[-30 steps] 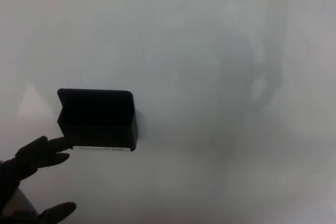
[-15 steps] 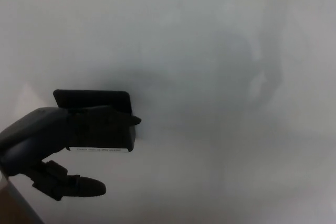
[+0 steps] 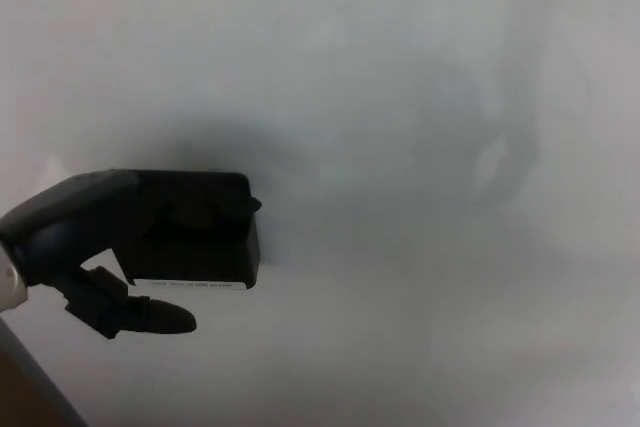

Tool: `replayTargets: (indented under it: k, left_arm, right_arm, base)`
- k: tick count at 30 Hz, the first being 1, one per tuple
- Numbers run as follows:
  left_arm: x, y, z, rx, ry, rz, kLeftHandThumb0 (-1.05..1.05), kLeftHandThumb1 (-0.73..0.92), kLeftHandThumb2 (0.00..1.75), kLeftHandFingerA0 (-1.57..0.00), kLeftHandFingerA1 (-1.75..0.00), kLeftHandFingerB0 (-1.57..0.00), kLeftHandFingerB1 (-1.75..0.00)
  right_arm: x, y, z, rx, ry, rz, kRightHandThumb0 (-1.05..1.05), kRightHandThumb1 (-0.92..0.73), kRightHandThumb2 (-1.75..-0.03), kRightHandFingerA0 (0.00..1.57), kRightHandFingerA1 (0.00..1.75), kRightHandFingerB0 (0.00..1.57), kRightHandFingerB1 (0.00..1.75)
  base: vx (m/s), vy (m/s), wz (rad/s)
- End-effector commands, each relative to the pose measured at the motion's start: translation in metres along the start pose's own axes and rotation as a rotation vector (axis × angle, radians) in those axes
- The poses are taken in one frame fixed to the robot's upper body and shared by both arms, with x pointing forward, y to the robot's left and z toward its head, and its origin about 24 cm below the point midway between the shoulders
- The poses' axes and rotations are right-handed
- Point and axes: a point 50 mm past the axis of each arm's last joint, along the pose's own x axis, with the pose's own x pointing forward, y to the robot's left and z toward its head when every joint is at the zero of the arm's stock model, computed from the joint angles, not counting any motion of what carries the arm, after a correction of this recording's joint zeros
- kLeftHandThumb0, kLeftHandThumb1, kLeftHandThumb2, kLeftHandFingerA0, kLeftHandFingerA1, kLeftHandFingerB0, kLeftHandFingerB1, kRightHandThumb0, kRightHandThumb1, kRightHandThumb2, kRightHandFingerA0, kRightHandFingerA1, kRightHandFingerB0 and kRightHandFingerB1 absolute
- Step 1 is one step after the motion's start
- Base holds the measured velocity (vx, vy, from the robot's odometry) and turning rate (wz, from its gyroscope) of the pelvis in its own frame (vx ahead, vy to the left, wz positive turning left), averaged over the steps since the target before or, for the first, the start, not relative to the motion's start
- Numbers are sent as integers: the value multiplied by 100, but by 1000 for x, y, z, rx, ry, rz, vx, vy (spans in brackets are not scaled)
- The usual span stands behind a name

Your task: A magnetic marker holder is on the left hand side of the white board, the robot put the index and middle finger into the opening of the container and pull off the magnetic holder and hand it to a human on the left hand side.

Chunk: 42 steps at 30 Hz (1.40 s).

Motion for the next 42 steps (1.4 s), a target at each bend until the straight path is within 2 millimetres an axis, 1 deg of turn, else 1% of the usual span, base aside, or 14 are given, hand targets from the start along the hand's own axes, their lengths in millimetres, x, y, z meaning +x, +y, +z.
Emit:
replayTargets:
  k: [1,4,5,6,7,19,24,25,26,27,30,35,36,42]
  left_arm:
    - [2,8,-8,33,82,-26,-58,40,80,-35,-52,-19,-41]
    - [2,9,-8,34,84,-25,-58,40,80,-35,-52,-19,-41]
    - [3,11,-7,46,94,-30,-61,46,72,-31,-44,-26,-40]
    - [4,15,-6,62,106,-36,-61,46,72,-31,-44,-26,-40]
    - [4,16,-6,68,110,-38,-54,53,56,-36,-37,-30,-31]
    - [4,16,-9,86,149,-46,-53,54,56,-36,-37,-30,-32]
    - [3,10,-7,56,137,-64,-52,52,56,-38,-38,-30,-32]
    - [2,8,-6,47,123,-66,-58,44,72,-36,-47,-28,-41]
    - [2,7,-5,41,114,-67,-58,44,72,-36,-47,-28,-41]
    - [-1,7,0,32,111,-109,-52,39,79,-38,-53,-22,-43]
    - [-2,10,2,37,125,-168,-56,41,81,-40,-53,-21,-42]
    - [-3,13,2,41,141,-207,-56,41,81,-40,-53,-21,-42]
    - [-3,22,4,56,175,-280,-58,51,56,-49,-41,-37,-34]
    - [-1,31,8,82,211,-370,-58,52,57,-51,-41,-37,-35]
  right_arm:
    - [-1,-6,-1,-8,-14,-12,-46,-64,-61,72,52,51,43]
    - [-1,-6,-1,-9,-14,-12,-46,-64,-61,72,52,51,43]
    - [0,-6,0,-15,-17,-12,-48,-65,-61,73,52,51,43]
    - [1,-6,0,-22,-20,-11,-48,-65,-61,73,52,51,43]
    - [2,-6,1,-23,-20,-12,-46,-65,-60,73,52,52,43]
    - [2,-5,0,-15,-14,-5,-44,-65,-60,72,51,52,43]
    - [2,-4,1,-18,-22,-7,-41,-65,-59,73,52,55,44]
    - [2,-4,1,-17,-22,-8,-41,-64,-59,74,52,55,44]
    - [2,-4,1,-16,-21,-8,-41,-64,-59,74,52,55,44]
    - [2,-4,1,-22,-19,-7,-40,-65,-58,74,52,55,44]
    - [4,-6,1,-26,-18,-10,-39,-65,-58,74,52,55,44]
    - [4,-7,1,-33,-20,-11,-39,-65,-58,74,52,55,44]
    - [5,-7,2,-36,-24,-9,-41,-65,-59,73,52,56,44]
    - [5,-6,2,-43,-22,-10,-41,-65,-59,74,52,56,44]
  base:
    - [0,0,0]
    - [0,0,0]
    - [0,0,0]
    - [0,0,0]
    - [0,0,0]
    - [0,0,0]
    - [0,0,0]
    - [0,0,0]
    - [0,0,0]
    - [0,0,0]
    - [0,0,0]
    - [0,0,0]
    - [0,0,0]
    - [0,0,0]
